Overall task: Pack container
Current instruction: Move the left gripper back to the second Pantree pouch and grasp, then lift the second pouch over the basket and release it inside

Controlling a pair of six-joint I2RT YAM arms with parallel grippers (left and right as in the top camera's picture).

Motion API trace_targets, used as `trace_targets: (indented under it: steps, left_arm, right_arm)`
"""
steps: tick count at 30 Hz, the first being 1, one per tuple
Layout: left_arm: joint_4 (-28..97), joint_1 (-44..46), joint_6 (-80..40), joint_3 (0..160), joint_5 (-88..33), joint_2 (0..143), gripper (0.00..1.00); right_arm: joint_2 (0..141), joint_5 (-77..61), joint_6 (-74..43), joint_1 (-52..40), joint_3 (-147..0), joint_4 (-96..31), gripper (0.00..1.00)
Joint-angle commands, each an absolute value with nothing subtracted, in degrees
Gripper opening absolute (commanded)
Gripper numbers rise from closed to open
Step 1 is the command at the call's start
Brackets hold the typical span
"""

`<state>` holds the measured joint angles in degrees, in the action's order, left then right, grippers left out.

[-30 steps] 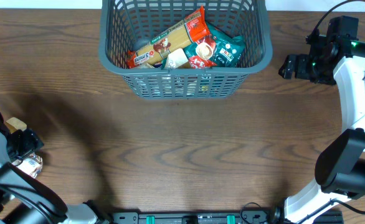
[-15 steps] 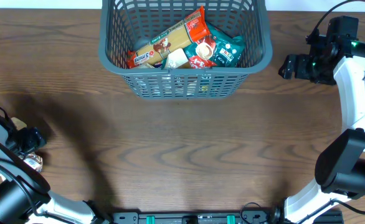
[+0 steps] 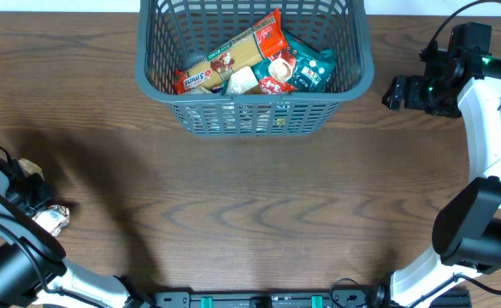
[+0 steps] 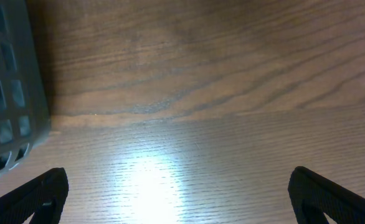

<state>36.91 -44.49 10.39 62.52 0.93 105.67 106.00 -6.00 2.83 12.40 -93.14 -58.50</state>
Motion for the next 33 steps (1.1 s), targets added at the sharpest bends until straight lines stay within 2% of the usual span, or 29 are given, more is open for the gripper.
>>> trace_targets:
  steps: [1, 4, 10, 15, 21, 25, 29, 33]
  left_arm:
    - [39.4, -44.5, 9.8, 61.5, -8.6, 108.5, 0.06]
    - [42.3, -43.7, 9.3, 64.0, -14.5, 106.7, 0.06]
    - [50.5, -37.6, 7.9, 73.8, -15.0, 99.0, 0.06]
    - [57.3, -28.9, 7.2, 89.3, -15.0, 93.0, 0.06]
    - [63.1, -15.1, 8.4, 112.6, -14.9, 92.1, 0.06]
    - [62.0, -3.8, 14.3, 122.1, -10.6, 92.2, 0.06]
    - [59.1, 5.8, 24.1, 124.2, -9.2, 92.2, 0.06]
    - [57.8, 12.3, 40.1, 124.1, -9.7, 94.3, 0.05]
  right_arm:
    - [105.6, -6.2, 3.7, 11.7, -92.9, -58.7, 0.99]
    - [105.6, -6.2, 3.7, 11.7, -92.9, -58.8, 0.99]
    - [105.6, -6.2, 3.7, 11.7, -92.9, -58.7, 0.99]
    - [105.6, -6.2, 3.7, 11.7, -92.9, -58.7, 0.99]
    - [105.6, -6.2, 3.7, 11.7, -92.9, -58.6, 0.99]
    - [105.6, -6.2, 3.9, 11.7, -92.9, -58.5, 0.99]
    - [105.6, -6.0, 3.9, 11.7, -92.9, -58.5, 0.99]
    - [105.6, -5.9, 3.9, 11.7, -92.9, -58.5, 0.99]
